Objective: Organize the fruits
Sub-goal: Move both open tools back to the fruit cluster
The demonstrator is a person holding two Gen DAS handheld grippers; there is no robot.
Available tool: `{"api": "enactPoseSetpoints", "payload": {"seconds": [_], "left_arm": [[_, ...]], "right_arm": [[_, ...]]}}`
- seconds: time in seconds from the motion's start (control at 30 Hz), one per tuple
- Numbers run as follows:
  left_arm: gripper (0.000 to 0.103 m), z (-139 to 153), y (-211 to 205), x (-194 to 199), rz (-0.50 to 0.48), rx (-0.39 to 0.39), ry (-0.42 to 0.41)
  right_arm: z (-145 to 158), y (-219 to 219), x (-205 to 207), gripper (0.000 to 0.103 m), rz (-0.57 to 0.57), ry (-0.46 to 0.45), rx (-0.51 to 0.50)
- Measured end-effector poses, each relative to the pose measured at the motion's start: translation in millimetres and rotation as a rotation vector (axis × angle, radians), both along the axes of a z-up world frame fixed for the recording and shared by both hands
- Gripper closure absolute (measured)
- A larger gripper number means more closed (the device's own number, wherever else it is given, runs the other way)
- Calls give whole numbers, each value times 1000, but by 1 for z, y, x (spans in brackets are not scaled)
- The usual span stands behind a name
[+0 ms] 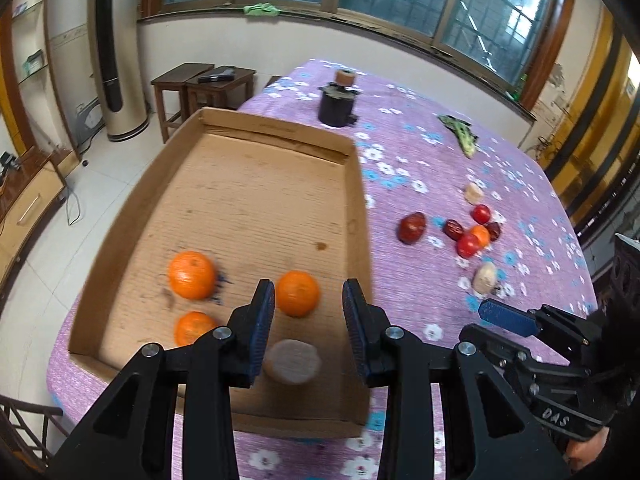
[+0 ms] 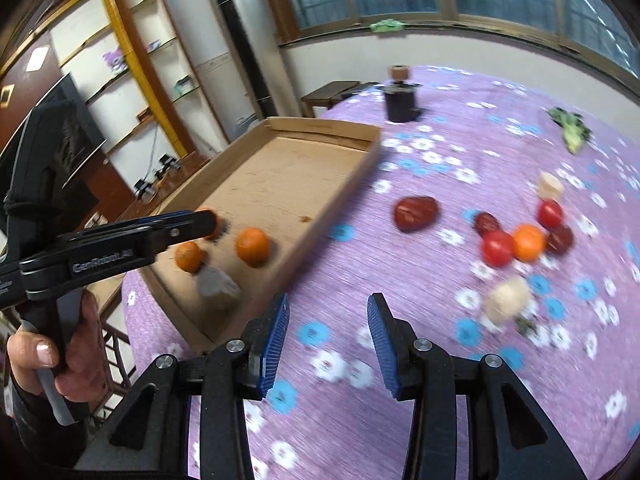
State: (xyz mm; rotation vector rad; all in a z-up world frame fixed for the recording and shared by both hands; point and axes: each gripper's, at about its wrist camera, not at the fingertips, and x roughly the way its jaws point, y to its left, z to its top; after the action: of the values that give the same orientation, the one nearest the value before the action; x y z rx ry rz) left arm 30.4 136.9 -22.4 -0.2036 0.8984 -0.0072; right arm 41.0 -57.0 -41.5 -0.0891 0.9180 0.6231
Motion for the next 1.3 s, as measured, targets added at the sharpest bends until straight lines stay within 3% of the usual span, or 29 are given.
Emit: {"api": "enactPoseSetpoints", "payload": {"seconds": [0.53,1.3], "left_arm": [[70,5,-59,-1,-108,5,5],[70,-12,-110,33,-223,5,64]], "right_arm": [[1,-79,-7,61,-144,-1,23],[-11,-121,16,61,-233,34,29]]}}
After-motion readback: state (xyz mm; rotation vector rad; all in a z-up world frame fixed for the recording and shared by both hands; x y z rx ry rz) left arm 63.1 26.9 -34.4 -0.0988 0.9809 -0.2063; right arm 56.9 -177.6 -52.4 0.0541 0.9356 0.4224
